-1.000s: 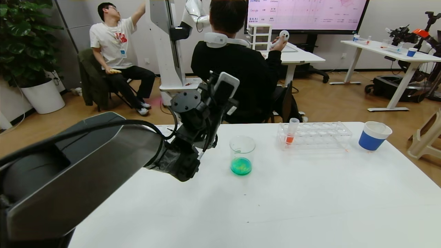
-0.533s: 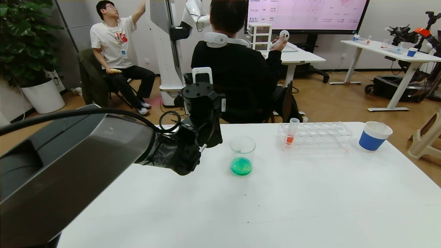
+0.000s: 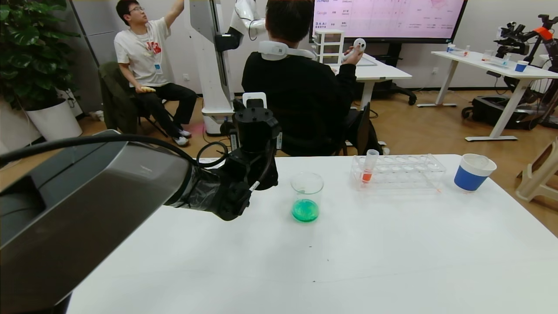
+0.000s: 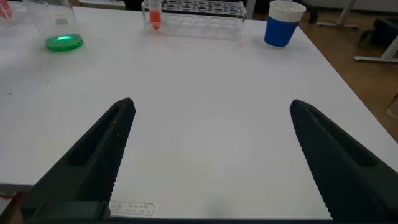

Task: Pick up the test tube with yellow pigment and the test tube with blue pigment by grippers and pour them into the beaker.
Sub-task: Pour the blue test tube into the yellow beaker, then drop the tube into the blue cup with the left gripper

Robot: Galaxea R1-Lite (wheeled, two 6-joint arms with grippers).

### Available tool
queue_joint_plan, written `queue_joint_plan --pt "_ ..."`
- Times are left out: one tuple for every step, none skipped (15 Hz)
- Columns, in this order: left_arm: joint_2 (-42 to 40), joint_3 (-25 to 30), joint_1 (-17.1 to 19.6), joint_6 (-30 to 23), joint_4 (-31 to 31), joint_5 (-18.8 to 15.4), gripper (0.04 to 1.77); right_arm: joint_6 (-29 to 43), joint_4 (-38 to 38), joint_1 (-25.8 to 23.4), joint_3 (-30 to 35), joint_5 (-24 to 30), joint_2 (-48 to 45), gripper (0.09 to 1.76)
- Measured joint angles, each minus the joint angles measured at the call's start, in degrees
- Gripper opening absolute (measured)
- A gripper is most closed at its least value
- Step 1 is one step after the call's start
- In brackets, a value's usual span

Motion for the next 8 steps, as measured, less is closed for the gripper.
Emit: queue_joint_plan --pt "-0.4 -0.2 0.5 -0.2 2.2 -0.1 0.50 0.0 0.0 0.0 0.0 0.0 0.0 1.74" --pt "-1.1 -0.4 1.2 -0.7 3.0 -0.9 0.50 0.0 0.0 0.0 0.0 0.0 0.0 1.74" --pt "-2.0 -0.4 2.0 -1.2 3.6 -2.5 0.50 0.0 0.0 0.0 0.0 0.0 0.0 1.74" --pt "-3.1 0.3 2.9 -1.9 4.6 -4.5 0.50 0.0 0.0 0.0 0.0 0.0 0.0 1.74" --pt "-4.5 1.5 4.0 -3.0 6.0 -6.8 0.50 0.0 0.0 0.0 0.0 0.0 0.0 1.74" --pt "-6.2 2.8 5.5 -4.7 7.2 -9.5 0.50 0.0 0.0 0.0 0.0 0.0 0.0 1.74" --pt "-7.7 4.0 7.3 -6.0 7.9 -11.6 0.50 0.0 0.0 0.0 0.0 0.0 0.0 1.74" --pt "-9.2 5.3 9.7 -6.7 8.2 -13.3 0.50 0.0 0.0 0.0 0.0 0.0 0.0 1.74"
